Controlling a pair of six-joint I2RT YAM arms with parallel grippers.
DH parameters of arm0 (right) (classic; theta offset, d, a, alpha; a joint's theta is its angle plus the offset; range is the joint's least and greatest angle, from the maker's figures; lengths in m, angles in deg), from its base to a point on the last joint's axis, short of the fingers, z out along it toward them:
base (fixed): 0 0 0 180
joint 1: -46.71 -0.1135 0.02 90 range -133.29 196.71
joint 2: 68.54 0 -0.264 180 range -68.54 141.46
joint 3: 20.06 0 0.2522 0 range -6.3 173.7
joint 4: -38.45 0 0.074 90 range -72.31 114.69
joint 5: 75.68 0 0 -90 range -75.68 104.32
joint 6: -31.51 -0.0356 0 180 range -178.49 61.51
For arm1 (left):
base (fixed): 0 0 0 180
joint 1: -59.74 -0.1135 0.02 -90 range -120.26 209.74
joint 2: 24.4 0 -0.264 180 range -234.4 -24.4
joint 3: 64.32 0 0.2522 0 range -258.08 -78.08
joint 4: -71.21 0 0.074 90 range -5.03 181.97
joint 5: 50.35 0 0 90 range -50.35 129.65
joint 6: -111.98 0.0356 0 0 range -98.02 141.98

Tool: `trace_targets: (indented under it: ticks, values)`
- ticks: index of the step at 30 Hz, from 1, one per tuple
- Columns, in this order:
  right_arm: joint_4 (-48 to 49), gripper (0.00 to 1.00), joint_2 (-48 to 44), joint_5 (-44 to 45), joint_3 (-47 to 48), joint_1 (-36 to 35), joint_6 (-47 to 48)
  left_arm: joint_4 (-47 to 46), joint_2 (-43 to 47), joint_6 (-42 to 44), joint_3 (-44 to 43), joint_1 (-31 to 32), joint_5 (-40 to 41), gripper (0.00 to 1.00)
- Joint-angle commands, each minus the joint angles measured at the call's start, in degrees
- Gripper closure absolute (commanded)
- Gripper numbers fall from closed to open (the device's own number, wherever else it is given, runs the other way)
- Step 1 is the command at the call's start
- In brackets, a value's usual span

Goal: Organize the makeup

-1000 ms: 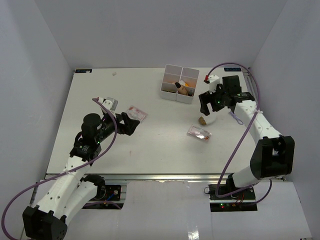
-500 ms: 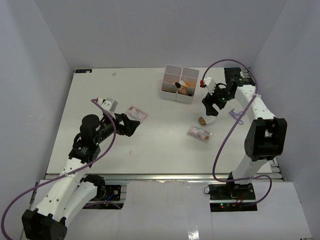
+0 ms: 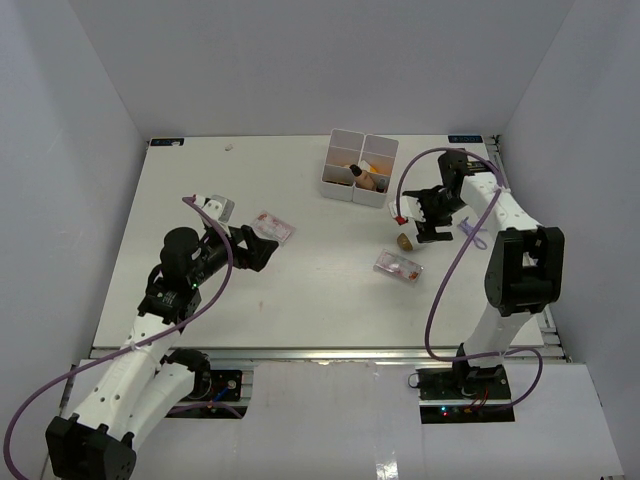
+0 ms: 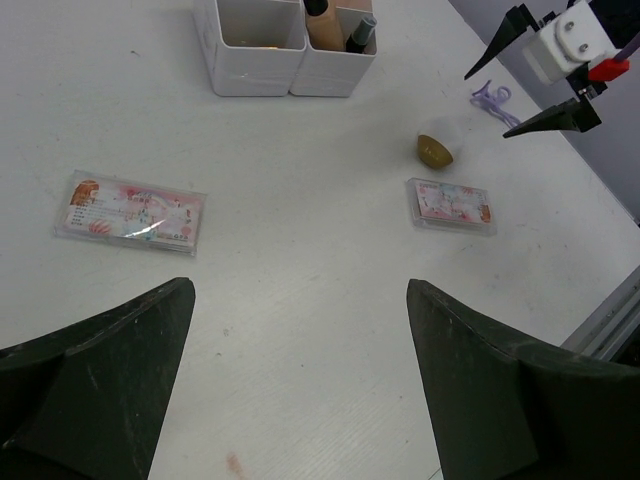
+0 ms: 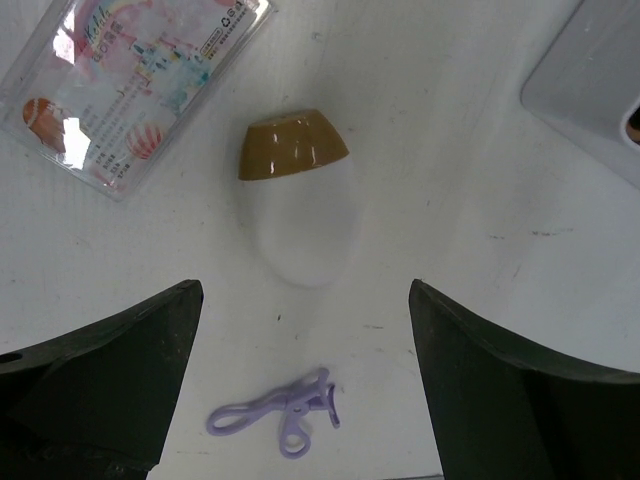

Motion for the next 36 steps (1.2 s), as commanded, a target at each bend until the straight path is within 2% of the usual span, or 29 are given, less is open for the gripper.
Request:
trace_targets:
  ticks: [1,14,26,36]
  values:
    - [-1.42,0.10,4.48,1.05,1.27,-0.79,8.74,0.33,0.01,0.62,-0.20,-0.82,0.44,0.02]
    - [0.25,0.10,9.93,0.86,1.38,-3.43,7.88,0.15,-0.58,0.53,-0.11,-1.42,-0.05,0.02]
    - [6.27,0.10,11.38,2.59,-0.99,-4.44,3.75,0.24,-0.78,0.53,-0.11,-1.57,-0.05,0.02]
    - [5.89,0.10,12.64,3.94,-1.53,-4.77,2.59,0.15,-0.96,0.44,-0.11,-1.66,-0.13,0.02]
